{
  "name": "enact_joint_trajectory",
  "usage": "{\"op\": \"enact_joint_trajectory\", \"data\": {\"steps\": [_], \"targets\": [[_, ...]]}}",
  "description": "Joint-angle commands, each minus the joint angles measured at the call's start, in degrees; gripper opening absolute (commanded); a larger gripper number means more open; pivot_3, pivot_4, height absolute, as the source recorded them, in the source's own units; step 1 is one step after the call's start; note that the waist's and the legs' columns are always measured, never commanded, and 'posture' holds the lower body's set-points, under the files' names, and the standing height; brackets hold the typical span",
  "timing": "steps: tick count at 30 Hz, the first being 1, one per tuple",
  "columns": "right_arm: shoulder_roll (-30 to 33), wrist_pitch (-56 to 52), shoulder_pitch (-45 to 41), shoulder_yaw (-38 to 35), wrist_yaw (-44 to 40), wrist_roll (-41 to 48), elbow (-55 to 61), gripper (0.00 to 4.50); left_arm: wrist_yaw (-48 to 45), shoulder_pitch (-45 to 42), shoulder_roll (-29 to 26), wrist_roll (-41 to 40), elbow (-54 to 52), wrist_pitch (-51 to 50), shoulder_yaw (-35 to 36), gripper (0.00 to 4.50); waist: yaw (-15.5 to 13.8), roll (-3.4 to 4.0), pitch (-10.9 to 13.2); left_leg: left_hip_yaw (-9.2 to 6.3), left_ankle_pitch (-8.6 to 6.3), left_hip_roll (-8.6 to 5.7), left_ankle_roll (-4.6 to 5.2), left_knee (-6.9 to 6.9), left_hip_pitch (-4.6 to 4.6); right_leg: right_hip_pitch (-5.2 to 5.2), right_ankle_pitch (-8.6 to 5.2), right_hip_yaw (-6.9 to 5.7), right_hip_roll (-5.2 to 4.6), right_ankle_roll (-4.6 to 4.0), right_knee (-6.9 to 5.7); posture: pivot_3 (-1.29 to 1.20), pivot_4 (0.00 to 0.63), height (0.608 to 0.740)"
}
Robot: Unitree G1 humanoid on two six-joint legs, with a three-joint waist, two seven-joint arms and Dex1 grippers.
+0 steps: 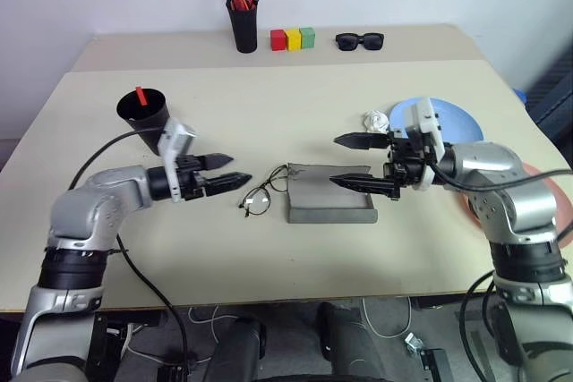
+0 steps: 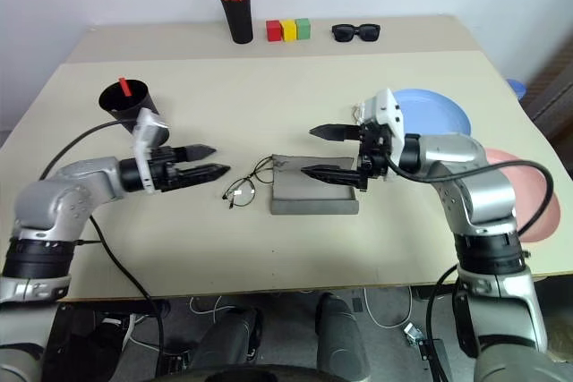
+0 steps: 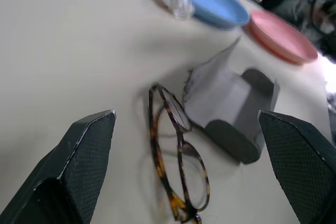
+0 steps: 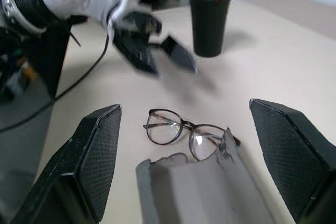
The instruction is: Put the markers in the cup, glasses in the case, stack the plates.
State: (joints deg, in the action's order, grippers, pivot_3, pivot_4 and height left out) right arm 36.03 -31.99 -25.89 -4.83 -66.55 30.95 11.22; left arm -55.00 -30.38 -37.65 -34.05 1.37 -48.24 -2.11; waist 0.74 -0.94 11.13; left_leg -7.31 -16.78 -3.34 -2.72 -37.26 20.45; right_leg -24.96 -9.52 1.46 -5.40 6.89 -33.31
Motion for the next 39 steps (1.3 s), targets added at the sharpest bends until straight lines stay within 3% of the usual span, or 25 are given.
{"op": "enact_joint_trajectory", "data": {"steps": [1,11,15,19,25,33,39], "targets": [[1.14,1.27,2.64,-1.37,1.81,0.70,4.49,3.96,-1.91,-3.72,0.09,2.53,1.97,0.10,-3.30,4.50,0.17,0.00,0.00,0.01,0.00,0.01,0.00,0.00,-0.02,0.00,0.00,0.00,0.00,0.00,-0.01,0.00,0.150,0.740],[0.78,3.37,5.64,-1.35,6.77,0.34,6.22,3.96,-3.66,-11.99,4.40,12.41,10.90,2.32,-13.44,4.50,0.06,0.00,0.00,0.04,0.00,0.01,0.00,-0.02,0.00,0.00,0.00,0.01,0.01,0.00,0.01,0.00,0.150,0.740],[0.64,4.01,6.58,-1.09,8.08,0.50,6.72,3.96,-2.00,-13.88,6.62,14.40,13.52,1.38,-13.98,4.50,-0.01,0.01,0.00,0.03,0.00,0.02,0.00,-0.02,0.00,0.01,-0.01,0.01,0.01,0.00,0.00,0.00,0.150,0.740],[0.47,4.53,6.79,-0.53,9.30,0.15,6.98,4.01,-1.66,-14.35,8.29,14.86,14.32,0.70,-13.45,3.25,0.00,0.00,0.00,0.03,0.00,0.01,0.00,-0.04,-0.01,0.03,-0.01,0.01,0.01,0.01,0.01,0.00,0.150,0.740],[0.88,5.12,6.97,0.23,9.91,-0.40,6.84,4.01,-2.67,-14.14,7.33,15.50,13.09,-1.80,-13.95,0.19,0.03,0.00,0.00,0.03,0.00,0.01,0.00,-0.03,-0.02,0.03,-0.01,0.01,0.00,0.01,0.00,0.00,0.150,0.740],[0.51,6.19,5.47,1.80,10.04,-1.17,5.45,4.01,-3.86,-14.49,3.46,14.97,10.70,-4.84,-12.47,0.09,0.41,0.01,-0.01,0.03,0.00,0.04,0.00,-0.02,-0.10,0.07,-0.02,0.01,0.04,0.01,-0.02,0.00,0.150,0.740],[0.92,6.41,5.46,1.89,9.90,-1.45,5.27,4.01,-8.61,-13.58,-5.18,12.83,5.55,-7.19,-10.83,0.09,0.39,0.02,0.00,0.02,0.00,0.04,0.00,-0.01,-0.05,0.03,-0.02,0.01,0.04,0.00,-0.02,0.00,0.150,0.740]]}}
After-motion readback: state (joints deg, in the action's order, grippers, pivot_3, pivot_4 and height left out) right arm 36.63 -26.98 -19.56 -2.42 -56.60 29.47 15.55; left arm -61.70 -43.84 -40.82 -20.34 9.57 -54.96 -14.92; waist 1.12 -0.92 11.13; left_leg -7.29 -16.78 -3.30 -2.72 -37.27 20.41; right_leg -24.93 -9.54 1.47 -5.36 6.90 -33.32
